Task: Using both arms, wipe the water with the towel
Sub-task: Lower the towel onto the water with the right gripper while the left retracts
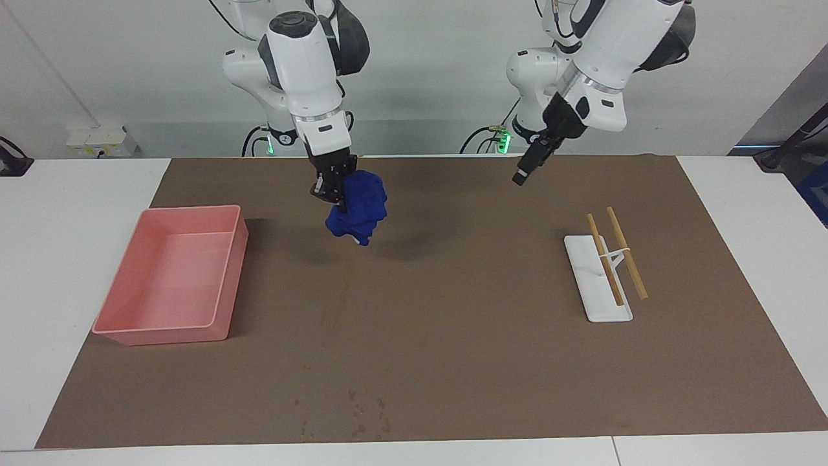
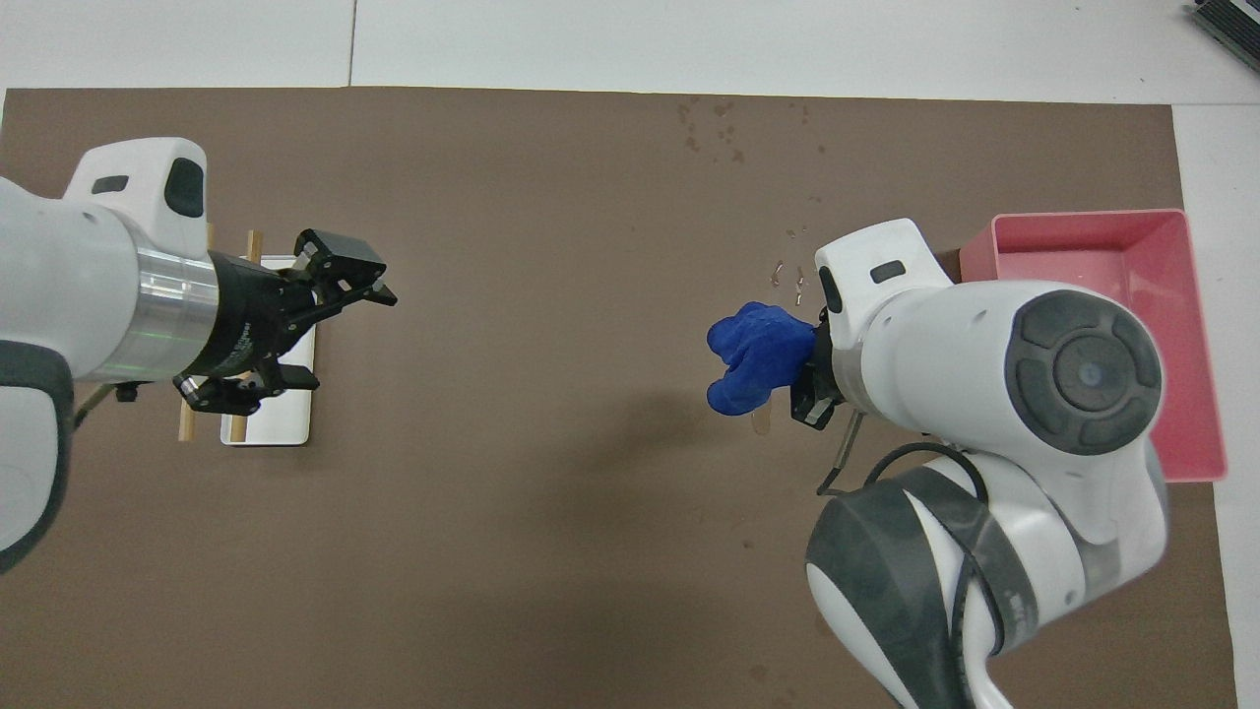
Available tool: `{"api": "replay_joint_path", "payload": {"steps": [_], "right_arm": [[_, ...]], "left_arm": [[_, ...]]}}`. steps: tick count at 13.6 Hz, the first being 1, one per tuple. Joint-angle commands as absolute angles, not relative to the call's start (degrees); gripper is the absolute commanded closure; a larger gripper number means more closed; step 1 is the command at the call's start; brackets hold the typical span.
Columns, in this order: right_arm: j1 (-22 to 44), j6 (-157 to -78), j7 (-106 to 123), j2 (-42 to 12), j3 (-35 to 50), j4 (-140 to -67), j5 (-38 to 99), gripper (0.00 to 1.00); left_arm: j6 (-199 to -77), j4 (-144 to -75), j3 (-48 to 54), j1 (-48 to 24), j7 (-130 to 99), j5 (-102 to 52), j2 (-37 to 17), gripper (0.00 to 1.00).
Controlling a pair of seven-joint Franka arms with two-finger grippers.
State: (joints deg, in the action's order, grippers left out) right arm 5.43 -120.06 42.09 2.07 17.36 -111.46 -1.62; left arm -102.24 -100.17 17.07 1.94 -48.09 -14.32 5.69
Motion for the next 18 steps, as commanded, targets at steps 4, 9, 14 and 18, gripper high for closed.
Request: {"api": "replay_joint_path", "payload": {"steps": [4,9,14,18], "right_arm": [[3.78,-126.89,45.26,-9.12,18.02,-110.83,-9.29,1.0],[2.11,-135.08,45.26,-13.97,18.02,-110.31,-18.09,1.0],[1.76,-140.79,45.09,-16.96,18.02,-108.72,-23.2,1.0],[1.23,-142.65,43.52,-18.37,18.02,-110.12,-23.03,1.0]], "left_arm": [[-98.71,-99.94,17.58,9.22,-21.32,-6.34,6.33,0.0],[-96.68,-98.79,17.58,12.3,-4.33,-1.85,5.8,0.0],[-94.94,-99.05,15.49,10.56,-2.65,-1.41,5.89,0.0],[-93.69,-97.56,1.5,-1.66,1.93,-0.35,5.01,0.0]]}}
